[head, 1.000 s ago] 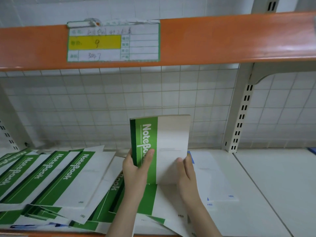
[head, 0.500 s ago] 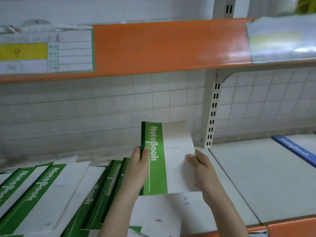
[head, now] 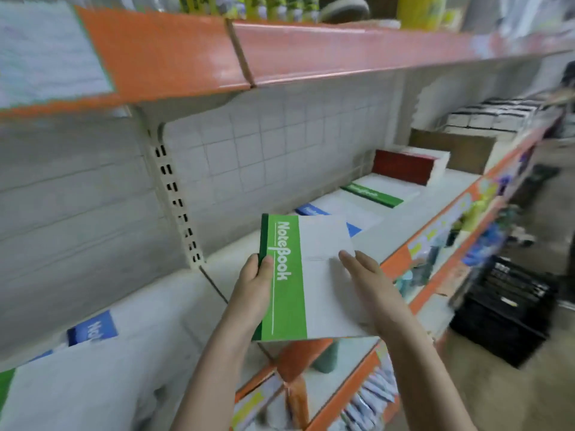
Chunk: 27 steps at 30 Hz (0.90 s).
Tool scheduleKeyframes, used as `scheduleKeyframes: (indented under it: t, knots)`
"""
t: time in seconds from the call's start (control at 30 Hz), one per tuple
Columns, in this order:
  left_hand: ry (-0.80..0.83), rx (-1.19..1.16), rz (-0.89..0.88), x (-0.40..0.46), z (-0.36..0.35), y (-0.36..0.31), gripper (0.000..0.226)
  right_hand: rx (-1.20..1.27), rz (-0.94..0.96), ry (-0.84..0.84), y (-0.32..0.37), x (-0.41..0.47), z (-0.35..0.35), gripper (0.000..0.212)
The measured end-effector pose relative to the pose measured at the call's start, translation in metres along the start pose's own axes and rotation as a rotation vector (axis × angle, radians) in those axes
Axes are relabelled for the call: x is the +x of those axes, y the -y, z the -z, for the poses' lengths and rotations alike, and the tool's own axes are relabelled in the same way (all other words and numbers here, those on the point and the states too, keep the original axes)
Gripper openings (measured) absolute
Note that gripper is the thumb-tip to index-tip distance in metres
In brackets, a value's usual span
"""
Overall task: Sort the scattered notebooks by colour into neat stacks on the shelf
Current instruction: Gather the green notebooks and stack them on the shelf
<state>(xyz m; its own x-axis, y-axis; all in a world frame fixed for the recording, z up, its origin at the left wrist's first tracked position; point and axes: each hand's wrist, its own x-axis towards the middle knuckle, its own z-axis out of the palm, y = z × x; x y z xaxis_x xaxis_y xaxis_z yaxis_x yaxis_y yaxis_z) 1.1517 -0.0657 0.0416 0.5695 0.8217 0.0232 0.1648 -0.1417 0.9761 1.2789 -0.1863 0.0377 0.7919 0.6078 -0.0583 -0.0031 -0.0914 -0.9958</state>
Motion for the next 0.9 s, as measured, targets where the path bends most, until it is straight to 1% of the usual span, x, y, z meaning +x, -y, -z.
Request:
scheduleKeyframes:
  t: [0.03, 0.07, 0.17, 0.3, 0.37, 0.53, 0.7, 0.8, 0.9]
  knots:
    - [0.051, -0.01, -0.004, 0.002, -0.021, -0.003, 0.025, -0.022, 0.016, -0.064, -0.004, 0.003, 0.02, 0.034]
    - [0.098, -0.022, -0.012, 0.003, -0.041, -0.006, 0.024, -0.033, 0.019, -0.124, -0.007, 0.005, 0.039, 0.036]
    - [0.227, -0.055, 0.001, 0.002, -0.101, -0.011, 0.025, -0.05, 0.056, -0.248, -0.018, -0.003, 0.092, 0.023]
    - [0.423, -0.076, 0.039, -0.007, -0.179, -0.014, 0.025, -0.036, 0.037, -0.395, -0.039, -0.023, 0.165, 0.019]
    - [0.498, -0.062, 0.039, -0.014, -0.22, -0.014, 0.027, -0.009, 0.024, -0.457, -0.047, -0.033, 0.198, 0.019]
    - [0.678, -0.036, 0.012, -0.036, -0.314, -0.007, 0.024, -0.054, -0.051, -0.615, -0.076, -0.052, 0.268, 0.02]
    - [0.826, 0.026, 0.022, -0.048, -0.382, 0.0, 0.021, -0.076, -0.116, -0.72, -0.098, -0.056, 0.323, 0.021]
    - [0.866, 0.005, 0.031, -0.05, -0.418, -0.002, 0.028, -0.066, -0.141, -0.766, -0.102, -0.053, 0.354, 0.021]
    - [0.887, -0.005, 0.044, -0.047, -0.446, -0.004, 0.026, -0.06, -0.168, -0.783, -0.105, -0.045, 0.378, 0.021]
